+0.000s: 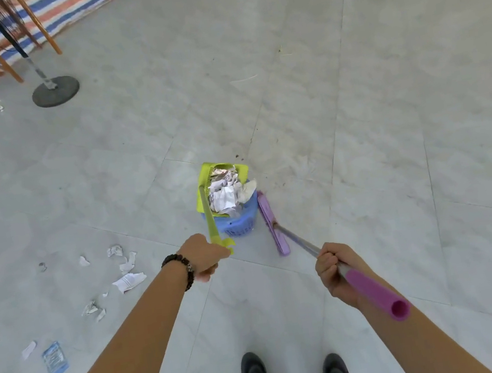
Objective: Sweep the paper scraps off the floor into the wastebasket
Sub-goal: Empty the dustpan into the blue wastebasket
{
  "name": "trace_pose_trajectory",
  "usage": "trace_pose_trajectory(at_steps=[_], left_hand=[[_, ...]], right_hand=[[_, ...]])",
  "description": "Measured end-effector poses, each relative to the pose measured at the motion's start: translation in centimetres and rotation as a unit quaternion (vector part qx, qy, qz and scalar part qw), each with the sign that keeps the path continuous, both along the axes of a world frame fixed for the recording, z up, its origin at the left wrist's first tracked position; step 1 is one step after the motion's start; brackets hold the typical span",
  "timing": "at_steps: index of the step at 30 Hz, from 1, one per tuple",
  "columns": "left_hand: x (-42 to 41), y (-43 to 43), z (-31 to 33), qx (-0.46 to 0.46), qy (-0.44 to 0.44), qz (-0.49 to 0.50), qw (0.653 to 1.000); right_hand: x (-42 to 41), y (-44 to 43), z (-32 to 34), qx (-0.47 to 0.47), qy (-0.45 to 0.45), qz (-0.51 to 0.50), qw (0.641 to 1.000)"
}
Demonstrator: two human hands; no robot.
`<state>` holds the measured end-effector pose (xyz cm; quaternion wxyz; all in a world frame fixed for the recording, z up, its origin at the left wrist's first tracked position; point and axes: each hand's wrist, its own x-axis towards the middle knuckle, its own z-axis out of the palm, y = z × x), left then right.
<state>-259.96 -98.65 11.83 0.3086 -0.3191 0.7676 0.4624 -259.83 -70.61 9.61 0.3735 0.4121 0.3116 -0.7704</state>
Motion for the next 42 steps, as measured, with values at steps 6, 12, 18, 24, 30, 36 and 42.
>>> trace_pose_trajectory(at_steps=[6, 12, 18, 24, 30, 36, 42], left_hand=[[2.0, 1.3, -1.6, 0.276, -0.113, 0.178, 0.938], [3.6, 3.7, -4.7, 0.387, -0.126, 0.315, 0.857], [3.9, 4.2, -5.5, 0.346, -0.119, 0.271, 0.890], [4.7, 4.5, -5.0, 0.296, -0.109, 0.271, 0.909], [6.0, 5.3, -5.5, 0.186, -0.103, 0.209, 0.954], [6.8, 5.4, -6.0, 0.126, -0.094, 0.165, 0.974], [7.4, 4.6, -6.4, 0.081, -0.090, 0.141, 0.983]], right_hand=[[1.2, 0.9, -2.5, -0.042, -0.046, -0.024, 0.998], [2.0, 0.9, -3.7, -0.023, -0.059, -0.015, 0.998], [2.3, 1.7, -3.8, 0.006, -0.051, 0.017, 0.999], [2.4, 2.4, -3.9, 0.027, -0.048, 0.034, 0.998], [2.8, 2.6, -4.0, 0.035, -0.048, 0.055, 0.997], [2.7, 2.5, -4.4, 0.044, -0.048, 0.083, 0.994], [2.9, 2.1, -4.6, 0.052, -0.055, 0.102, 0.992]])
